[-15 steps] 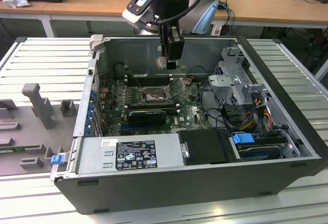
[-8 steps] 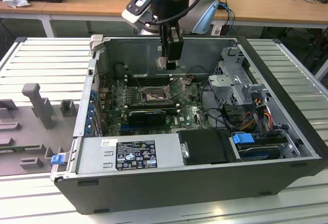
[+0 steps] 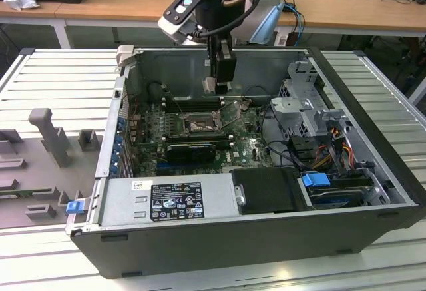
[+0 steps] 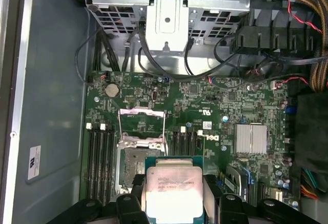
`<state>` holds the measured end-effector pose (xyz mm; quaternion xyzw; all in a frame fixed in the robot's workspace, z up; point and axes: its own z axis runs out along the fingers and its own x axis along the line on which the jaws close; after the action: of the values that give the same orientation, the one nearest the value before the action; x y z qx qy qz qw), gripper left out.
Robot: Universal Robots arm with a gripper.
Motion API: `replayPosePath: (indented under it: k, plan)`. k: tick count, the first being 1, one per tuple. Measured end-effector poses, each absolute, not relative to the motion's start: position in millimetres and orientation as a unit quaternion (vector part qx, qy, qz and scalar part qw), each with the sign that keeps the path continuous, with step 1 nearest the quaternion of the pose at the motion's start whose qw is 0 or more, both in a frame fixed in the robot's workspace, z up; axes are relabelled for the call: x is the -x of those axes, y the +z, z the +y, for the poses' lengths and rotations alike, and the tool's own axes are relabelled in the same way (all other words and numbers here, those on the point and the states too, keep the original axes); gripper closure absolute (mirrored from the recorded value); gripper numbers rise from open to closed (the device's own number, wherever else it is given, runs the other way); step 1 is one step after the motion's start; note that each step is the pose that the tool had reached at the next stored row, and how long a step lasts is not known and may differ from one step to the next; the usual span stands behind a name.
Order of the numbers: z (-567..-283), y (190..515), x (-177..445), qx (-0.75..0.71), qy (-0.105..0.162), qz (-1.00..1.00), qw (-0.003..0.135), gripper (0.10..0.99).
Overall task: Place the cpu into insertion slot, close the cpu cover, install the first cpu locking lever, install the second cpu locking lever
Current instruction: 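Place the cpu into insertion slot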
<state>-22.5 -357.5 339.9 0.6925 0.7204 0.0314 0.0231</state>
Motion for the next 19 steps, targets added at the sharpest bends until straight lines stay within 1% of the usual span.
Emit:
replayPosePath:
  k: [5,19]
  plan:
    - [-357.5,325.0,22.4,-0.693,0.031,0.72,0.023,0.557]
    - [-356.5,302.2,25.0,-0.695,0.031,0.718,0.023,0.557]
